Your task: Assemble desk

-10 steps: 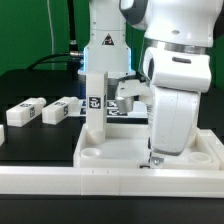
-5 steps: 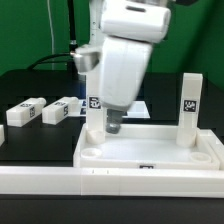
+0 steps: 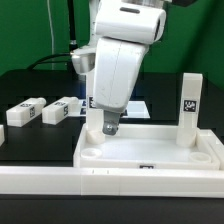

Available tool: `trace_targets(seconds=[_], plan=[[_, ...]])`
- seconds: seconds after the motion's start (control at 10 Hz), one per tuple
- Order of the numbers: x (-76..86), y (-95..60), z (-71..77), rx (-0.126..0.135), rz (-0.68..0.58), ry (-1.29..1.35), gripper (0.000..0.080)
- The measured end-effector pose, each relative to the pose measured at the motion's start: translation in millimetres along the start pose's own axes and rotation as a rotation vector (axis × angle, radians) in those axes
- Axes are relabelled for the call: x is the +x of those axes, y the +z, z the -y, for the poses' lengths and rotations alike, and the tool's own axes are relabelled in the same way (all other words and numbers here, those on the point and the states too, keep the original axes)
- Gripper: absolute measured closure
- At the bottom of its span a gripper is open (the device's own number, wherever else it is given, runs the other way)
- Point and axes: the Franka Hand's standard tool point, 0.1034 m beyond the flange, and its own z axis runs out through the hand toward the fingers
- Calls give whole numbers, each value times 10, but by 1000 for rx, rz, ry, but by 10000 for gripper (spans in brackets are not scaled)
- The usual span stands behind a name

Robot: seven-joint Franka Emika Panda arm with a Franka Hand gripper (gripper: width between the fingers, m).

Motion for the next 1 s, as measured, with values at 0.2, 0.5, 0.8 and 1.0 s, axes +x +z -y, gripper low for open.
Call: trace_targets(seconds=[0.2, 0.5, 0.8, 1.0], plan=[[-129, 11, 24, 26, 23, 264, 151], [-182, -74, -38, 47, 51, 516, 151], [-166, -61, -22, 47, 54, 687, 151], [-299, -77, -26, 71, 37, 805, 151]])
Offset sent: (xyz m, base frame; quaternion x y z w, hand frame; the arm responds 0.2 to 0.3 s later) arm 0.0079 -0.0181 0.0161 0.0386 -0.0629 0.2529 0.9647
